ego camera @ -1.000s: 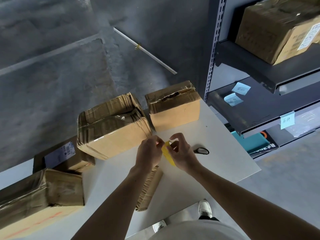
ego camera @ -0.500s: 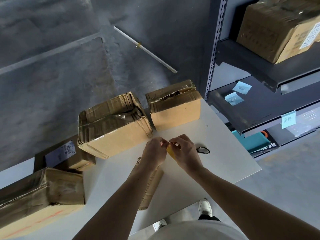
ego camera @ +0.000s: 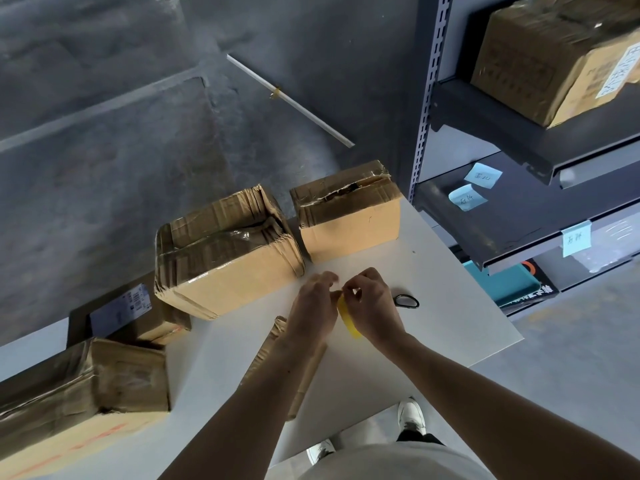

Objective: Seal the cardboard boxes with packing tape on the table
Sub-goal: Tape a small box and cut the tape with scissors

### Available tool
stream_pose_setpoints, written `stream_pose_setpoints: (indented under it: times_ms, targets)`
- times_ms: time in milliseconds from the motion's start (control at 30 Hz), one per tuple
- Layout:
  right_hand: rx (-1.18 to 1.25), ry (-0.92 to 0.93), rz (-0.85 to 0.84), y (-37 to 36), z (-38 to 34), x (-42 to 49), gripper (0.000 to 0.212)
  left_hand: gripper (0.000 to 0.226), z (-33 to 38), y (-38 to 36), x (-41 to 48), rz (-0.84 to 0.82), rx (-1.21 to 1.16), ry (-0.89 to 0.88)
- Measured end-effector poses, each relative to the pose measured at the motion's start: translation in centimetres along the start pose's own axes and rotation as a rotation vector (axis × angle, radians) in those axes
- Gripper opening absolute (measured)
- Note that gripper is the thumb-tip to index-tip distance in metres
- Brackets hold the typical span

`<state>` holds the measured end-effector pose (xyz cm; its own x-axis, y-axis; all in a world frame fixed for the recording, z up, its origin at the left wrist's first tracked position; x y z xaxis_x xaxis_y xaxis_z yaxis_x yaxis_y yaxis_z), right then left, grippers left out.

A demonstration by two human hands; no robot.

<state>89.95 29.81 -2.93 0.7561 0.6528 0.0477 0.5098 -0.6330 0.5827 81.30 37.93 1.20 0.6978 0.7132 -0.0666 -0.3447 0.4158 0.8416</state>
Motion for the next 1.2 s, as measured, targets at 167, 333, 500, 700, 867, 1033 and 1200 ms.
stream_pose_setpoints:
  times_ms: [167,333,500,700,867,1033,1200]
  targets:
    - [0.048,-0.069,0.014,0.4,1.2,0.4,0.009,0.065,-1.0,0.0,0.2,-0.093,-0.089,0.037]
    - [0.111,-0.115,-0.003,0.7,1.6,1.4,0.013,0.063,-1.3,-1.0,0.1,-0.214,-0.155,0.029]
    - [0.159,-0.113,-0.030,0.6,1.6,1.8,0.012,0.085,-1.5,-1.7,0.7,-0.151,-0.189,0.097]
    - [0.273,-0.205,-0.077,0.9,1.7,2.2,0.063,0.083,-1.4,-2.2,2.0,-0.147,-0.157,0.074]
    - [0.225,-0.231,-0.038,1.5,2.5,3.3,0.034,0.068,-1.5,-3.5,3.9,-0.169,-0.181,0.054]
    - [-0.023,-0.108,-0.080,1.6,3.2,4.9,0.042,0.054,-1.2,-5.0,4.8,-0.249,-0.259,0.097]
    - [-0.237,-0.059,-0.175,0.8,5.4,6.4,0.045,0.059,-1.9,-6.3,5.1,-0.293,-0.286,0.182]
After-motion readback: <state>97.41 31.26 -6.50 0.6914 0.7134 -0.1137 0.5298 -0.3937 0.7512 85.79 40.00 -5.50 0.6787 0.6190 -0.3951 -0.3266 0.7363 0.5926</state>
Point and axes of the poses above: each hand's wrist, its own x-axis towards the middle knuckle, its own y-axis out of the back of the hand, z = x × y, the point moved 4 cm from there along x, towards the middle knuckle, and after that the axes turned 5 degrees about z, right-handed, at the moved point
